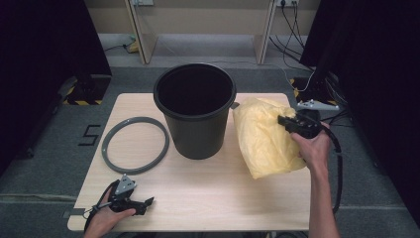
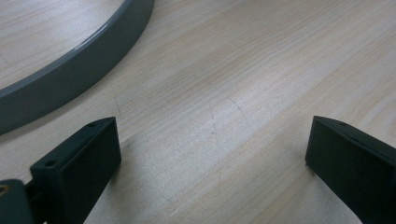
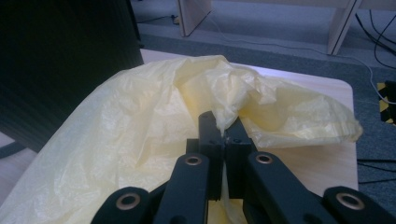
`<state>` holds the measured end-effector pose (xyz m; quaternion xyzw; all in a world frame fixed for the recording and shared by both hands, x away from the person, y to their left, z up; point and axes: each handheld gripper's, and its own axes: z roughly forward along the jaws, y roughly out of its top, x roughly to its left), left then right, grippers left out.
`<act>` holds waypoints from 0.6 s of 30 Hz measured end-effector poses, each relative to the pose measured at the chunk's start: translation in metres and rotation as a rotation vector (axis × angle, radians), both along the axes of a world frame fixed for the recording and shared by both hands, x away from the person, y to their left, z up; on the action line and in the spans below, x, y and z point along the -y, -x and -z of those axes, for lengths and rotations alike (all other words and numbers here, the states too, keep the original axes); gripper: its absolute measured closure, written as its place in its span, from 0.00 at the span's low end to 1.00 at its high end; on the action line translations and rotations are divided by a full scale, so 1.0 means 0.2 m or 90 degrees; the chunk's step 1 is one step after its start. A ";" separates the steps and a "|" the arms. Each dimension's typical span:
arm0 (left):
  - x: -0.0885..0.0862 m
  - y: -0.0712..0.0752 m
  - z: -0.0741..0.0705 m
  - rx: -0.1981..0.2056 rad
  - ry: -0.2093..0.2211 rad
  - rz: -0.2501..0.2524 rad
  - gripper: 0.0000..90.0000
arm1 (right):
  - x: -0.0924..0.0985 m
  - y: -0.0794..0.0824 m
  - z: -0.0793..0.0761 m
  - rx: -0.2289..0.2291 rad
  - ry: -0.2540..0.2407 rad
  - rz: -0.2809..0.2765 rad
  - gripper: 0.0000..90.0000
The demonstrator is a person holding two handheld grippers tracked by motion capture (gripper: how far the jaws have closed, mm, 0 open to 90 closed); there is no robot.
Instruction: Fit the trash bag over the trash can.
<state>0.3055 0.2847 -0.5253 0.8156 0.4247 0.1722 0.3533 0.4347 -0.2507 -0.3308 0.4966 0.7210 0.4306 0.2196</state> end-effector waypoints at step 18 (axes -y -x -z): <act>0.00 0.00 0.00 0.000 0.000 0.000 0.02 | 0.05 -0.15 -0.22 0.003 -0.084 0.034 1.00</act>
